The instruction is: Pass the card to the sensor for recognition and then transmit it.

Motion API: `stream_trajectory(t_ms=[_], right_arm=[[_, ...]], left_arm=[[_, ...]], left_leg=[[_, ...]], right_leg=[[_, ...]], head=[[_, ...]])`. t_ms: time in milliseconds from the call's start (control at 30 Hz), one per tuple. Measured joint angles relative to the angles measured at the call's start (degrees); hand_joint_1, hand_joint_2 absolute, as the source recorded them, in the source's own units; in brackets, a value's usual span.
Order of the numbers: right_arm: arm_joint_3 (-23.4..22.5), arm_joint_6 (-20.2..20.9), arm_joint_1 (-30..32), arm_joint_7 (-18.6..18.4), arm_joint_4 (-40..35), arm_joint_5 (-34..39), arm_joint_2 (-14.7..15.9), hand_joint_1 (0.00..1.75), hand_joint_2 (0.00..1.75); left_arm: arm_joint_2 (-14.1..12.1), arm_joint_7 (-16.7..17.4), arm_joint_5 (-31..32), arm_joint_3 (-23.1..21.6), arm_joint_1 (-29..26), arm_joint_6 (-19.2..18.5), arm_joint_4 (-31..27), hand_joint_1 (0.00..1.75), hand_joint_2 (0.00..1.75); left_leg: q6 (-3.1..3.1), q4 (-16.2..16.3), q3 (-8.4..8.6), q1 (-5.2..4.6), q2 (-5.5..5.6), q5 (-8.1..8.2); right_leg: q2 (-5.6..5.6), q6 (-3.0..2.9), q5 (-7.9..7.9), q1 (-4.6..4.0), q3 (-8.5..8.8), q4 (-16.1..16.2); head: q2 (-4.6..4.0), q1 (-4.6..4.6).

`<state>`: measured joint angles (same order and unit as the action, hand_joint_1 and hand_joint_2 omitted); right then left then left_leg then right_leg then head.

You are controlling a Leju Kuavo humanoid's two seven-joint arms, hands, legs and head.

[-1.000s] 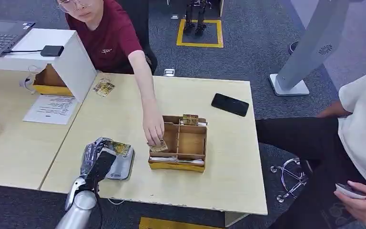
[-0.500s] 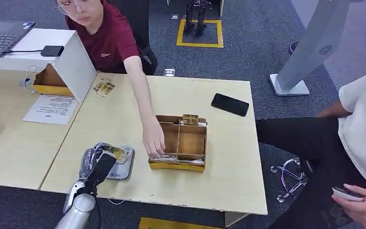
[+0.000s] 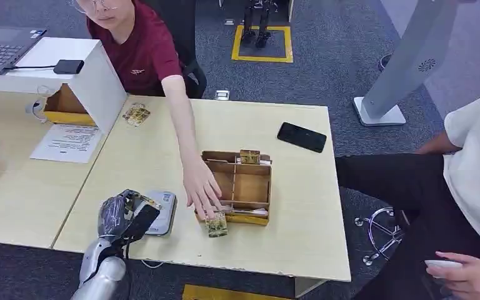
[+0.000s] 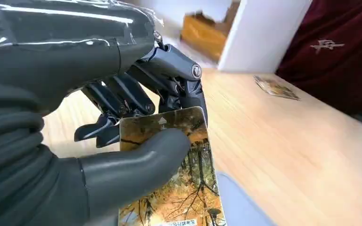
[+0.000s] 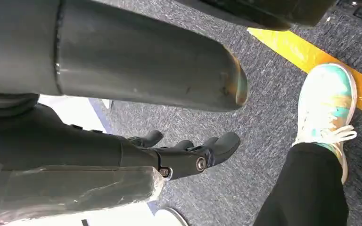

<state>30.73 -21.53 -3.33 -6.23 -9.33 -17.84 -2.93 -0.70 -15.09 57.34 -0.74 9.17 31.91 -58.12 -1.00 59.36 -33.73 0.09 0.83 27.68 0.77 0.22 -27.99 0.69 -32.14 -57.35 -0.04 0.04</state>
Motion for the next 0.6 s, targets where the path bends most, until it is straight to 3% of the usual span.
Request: stream_trajectory(t_ms=[300,500,600], right_arm=[[0.37,0.09,-0.01,0.00,0.00,-0.07,0.00,0.00,0.00],[0.39,0.02,0.00,0.00,0.00,-0.18,-0.09,0.00,0.00],[0.42,0.04,-0.01,0.11,0.00,-0.22,-0.18,0.00,0.00]], left_arm=[[-1.58,4.95,11.32,0.00,1.73,6.06,6.30,1.75,1.75],[-1.93,5.32,11.82,0.07,2.05,6.72,8.51,1.75,1.75],[-1.99,3.84,10.05,0.28,1.90,6.00,8.90,1.75,1.75]], left_leg=[[0.00,-0.01,0.03,0.00,0.01,0.00],[0.00,0.00,0.02,0.00,0.05,-0.01],[0.00,0.00,0.01,0.00,0.06,-0.01]], right_leg=[[-0.01,0.00,0.00,0.00,0.03,-0.01],[-0.04,0.00,0.00,0.00,0.04,-0.01],[-0.04,0.00,0.00,0.00,0.04,-0.01]], head=[[0.00,-0.02],[0.00,0.00],[0.00,-0.02]])
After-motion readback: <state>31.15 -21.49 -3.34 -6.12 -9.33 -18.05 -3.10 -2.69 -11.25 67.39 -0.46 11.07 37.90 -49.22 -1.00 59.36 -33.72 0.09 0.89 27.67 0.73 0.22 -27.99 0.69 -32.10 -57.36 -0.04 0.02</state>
